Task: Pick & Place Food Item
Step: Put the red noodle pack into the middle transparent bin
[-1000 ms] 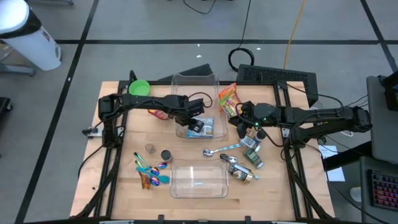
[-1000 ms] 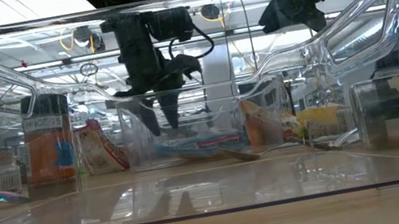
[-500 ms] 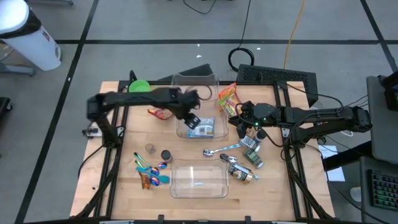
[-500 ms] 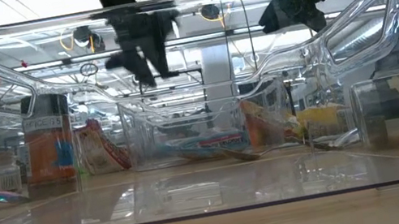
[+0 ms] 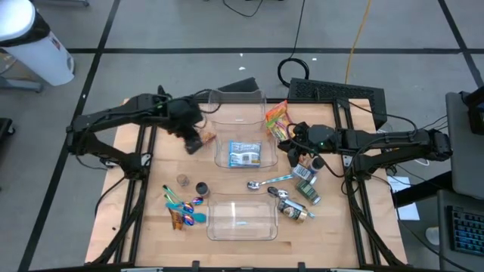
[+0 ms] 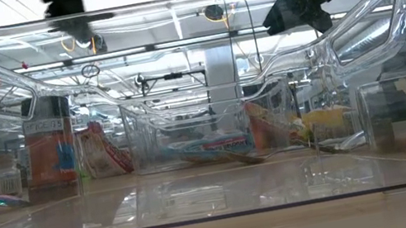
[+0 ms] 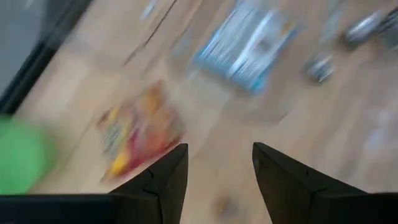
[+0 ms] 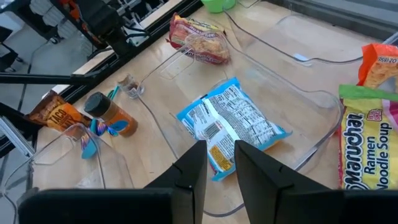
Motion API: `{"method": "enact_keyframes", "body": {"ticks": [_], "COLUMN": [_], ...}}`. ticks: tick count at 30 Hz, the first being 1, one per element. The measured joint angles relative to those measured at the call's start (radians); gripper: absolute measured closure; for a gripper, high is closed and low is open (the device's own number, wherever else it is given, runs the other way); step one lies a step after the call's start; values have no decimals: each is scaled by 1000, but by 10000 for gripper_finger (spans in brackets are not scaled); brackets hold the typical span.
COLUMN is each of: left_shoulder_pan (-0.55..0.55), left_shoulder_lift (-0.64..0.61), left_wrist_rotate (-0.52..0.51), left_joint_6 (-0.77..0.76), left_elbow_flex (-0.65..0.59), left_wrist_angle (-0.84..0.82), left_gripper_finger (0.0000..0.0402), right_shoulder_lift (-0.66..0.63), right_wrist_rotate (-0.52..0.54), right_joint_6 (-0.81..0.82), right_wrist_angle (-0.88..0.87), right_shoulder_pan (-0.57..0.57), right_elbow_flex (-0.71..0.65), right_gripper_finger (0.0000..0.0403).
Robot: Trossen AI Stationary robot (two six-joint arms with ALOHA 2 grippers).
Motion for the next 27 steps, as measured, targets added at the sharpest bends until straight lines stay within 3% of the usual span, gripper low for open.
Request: {"method": "enact_keyframes", "body": {"ticks": [5, 9, 16, 20, 27], "left_shoulder_pan": [-27, -53, -65, -73, -77], "left_shoulder_lift": [1, 5, 4, 3, 3], "left_wrist_rotate": [-141, -151, -127, -203, -284], "left_joint_6": [65, 142, 87, 184, 324], "left_elbow_flex": [-21, -109, -308, -378, -456], "left_wrist_angle": [-86, -61, 57, 123, 227], "left_gripper_finger": [215, 215, 215, 215, 215], "right_shoulder_lift": [0, 0, 0, 0, 1], "right_wrist_rotate": [3, 5, 28, 28, 23], "right_joint_6": [-75, -104, -97, -97, 62], "right_wrist_angle": [1, 0, -9, 17, 217], "right_shoulder_pan": [-4, -6, -6, -6, -6], "right_elbow_flex": [0, 0, 0, -24, -177], "right_gripper_finger": [328, 328, 328, 328, 328]}}
